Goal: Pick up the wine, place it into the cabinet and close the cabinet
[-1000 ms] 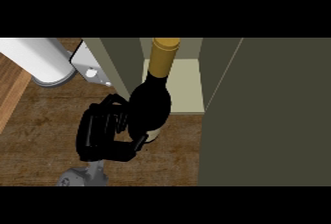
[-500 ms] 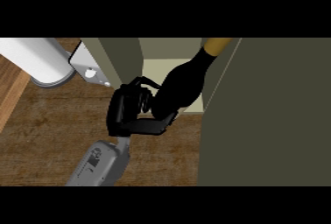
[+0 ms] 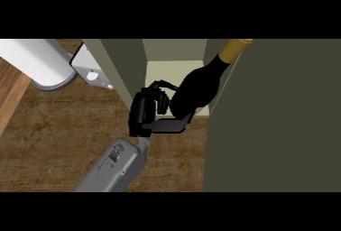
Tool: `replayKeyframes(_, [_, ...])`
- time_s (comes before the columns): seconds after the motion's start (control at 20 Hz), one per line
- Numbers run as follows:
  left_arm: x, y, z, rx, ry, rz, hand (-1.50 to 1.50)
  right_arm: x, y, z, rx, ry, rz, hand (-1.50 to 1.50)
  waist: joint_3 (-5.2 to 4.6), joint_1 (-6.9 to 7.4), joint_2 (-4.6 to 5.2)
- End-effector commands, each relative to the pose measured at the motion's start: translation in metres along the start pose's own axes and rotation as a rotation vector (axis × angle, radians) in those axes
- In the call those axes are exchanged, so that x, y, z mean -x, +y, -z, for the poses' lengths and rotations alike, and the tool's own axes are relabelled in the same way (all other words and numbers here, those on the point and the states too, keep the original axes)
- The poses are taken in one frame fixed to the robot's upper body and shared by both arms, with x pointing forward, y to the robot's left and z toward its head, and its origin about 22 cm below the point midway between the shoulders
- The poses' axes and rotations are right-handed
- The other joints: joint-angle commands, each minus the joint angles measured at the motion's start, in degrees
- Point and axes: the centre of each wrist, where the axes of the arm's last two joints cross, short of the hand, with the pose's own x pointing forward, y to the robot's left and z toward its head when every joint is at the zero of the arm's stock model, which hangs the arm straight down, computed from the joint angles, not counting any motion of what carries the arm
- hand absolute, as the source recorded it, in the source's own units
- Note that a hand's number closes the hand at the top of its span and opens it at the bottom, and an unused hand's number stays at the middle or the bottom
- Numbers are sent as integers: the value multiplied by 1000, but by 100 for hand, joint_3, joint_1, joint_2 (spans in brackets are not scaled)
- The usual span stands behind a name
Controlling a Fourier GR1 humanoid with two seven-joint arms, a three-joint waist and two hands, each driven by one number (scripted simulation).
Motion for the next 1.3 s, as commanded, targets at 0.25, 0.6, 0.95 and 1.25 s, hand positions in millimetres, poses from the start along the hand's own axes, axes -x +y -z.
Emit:
replayKeyframes(0.25, [48, 11, -12, -48, 34, 25, 150, -4, 3, 8, -3, 0, -10, -150, -2, -5, 5])
replayKeyframes(0.6, [71, 33, -14, -75, 62, 6, 150, 1, -7, 8, 4, 7, 4, -150, -2, -16, 11])
replayKeyframes(0.95, [73, 36, 4, -112, 81, -107, 150, -2, 9, 11, 8, -7, 11, -150, -5, -36, 16])
replayKeyframes(1.25, [75, 31, 16, -88, 89, -109, 150, -2, 18, 12, 18, -16, 45, -150, -6, -82, 24])
